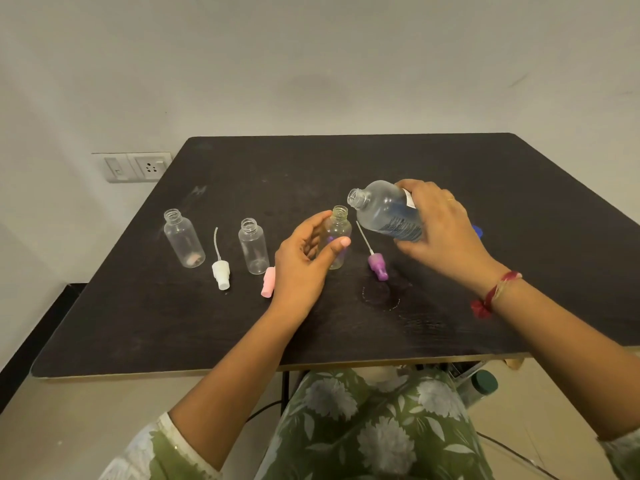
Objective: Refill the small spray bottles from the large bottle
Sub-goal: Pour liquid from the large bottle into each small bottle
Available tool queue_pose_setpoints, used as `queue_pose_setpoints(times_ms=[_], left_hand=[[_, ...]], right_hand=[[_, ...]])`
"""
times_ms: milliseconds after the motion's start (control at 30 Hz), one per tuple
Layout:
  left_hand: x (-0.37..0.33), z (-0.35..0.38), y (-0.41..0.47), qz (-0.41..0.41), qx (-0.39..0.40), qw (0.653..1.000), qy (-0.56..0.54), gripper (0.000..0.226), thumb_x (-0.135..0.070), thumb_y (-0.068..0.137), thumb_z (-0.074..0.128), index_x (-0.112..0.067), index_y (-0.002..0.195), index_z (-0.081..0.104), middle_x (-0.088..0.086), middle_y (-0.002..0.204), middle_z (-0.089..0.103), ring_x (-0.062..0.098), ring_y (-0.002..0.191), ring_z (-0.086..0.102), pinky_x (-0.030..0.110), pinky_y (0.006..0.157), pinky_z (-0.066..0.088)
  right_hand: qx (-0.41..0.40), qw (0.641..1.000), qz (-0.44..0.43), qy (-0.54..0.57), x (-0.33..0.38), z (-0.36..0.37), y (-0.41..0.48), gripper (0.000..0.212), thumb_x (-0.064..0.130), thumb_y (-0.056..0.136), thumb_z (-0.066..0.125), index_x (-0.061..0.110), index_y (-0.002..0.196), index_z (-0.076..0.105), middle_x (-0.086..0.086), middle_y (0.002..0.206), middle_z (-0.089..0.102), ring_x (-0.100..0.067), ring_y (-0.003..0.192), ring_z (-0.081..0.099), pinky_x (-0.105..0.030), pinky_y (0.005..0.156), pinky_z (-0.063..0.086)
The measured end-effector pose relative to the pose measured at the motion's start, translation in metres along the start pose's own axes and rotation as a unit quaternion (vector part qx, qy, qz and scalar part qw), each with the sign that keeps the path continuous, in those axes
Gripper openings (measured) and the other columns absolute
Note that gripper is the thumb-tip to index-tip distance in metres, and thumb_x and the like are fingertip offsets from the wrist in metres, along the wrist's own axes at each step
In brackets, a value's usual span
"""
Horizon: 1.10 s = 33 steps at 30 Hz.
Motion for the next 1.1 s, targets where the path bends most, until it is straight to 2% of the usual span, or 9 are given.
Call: queue_pose_setpoints(times_ms=[400, 567, 833, 1100], left_hand=[[-0.002, 0.001, 0.0, 0.002, 0.008, 1.0, -0.011, 0.043, -0.01, 0.084, 0.072, -0.022, 0.123, 0.059, -0.005, 0.115, 0.069, 0.006, 0.11, 0.064, 0.025, 0.097, 0.05], [-0.001, 0.0, -0.001, -0.003, 0.009, 1.0, -0.021, 0.046, -0.008, 0.083, 0.072, -0.015, 0.127, 0.058, -0.002, 0.118, 0.068, 0.007, 0.111, 0.064, 0.025, 0.098, 0.049], [-0.003, 0.001, -0.002, 0.005, 0.014, 1.0, -0.022, 0.042, -0.009, 0.083, 0.072, -0.027, 0.119, 0.059, -0.004, 0.117, 0.069, 0.007, 0.111, 0.064, 0.028, 0.099, 0.05], [-0.003, 0.001, -0.001, 0.006, 0.015, 0.999, -0.034, 0.043, -0.007, 0.081, 0.073, -0.025, 0.118, 0.06, -0.003, 0.115, 0.069, 0.007, 0.109, 0.065, 0.025, 0.097, 0.05]], right_hand=[[0.004, 0.996, -0.043, -0.072, 0.014, -0.012, 0.003, 0.07, 0.017, 0.064, 0.075, 0.015, 0.128, 0.047, -0.008, 0.117, 0.054, -0.03, 0.097, 0.052, -0.034, 0.078, 0.035], [0.001, 0.996, -0.045, -0.082, 0.017, -0.017, 0.006, 0.07, 0.016, 0.063, 0.075, 0.015, 0.128, 0.047, -0.008, 0.117, 0.054, -0.032, 0.098, 0.052, -0.038, 0.08, 0.038], [0.004, 0.993, -0.05, -0.108, 0.021, -0.023, 0.005, 0.071, 0.018, 0.065, 0.077, 0.016, 0.13, 0.046, -0.009, 0.119, 0.054, -0.03, 0.102, 0.052, -0.04, 0.085, 0.04], [0.001, 0.991, -0.055, -0.121, 0.023, -0.025, 0.005, 0.071, 0.016, 0.064, 0.077, 0.016, 0.128, 0.047, -0.009, 0.116, 0.054, -0.032, 0.1, 0.053, -0.042, 0.085, 0.041]])
Point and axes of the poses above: each hand's wrist, its own y-axis towards the middle knuckle, its own z-axis out of the palm, x = y × z, the point moved 9 cm from there along y, towards the middle knuckle
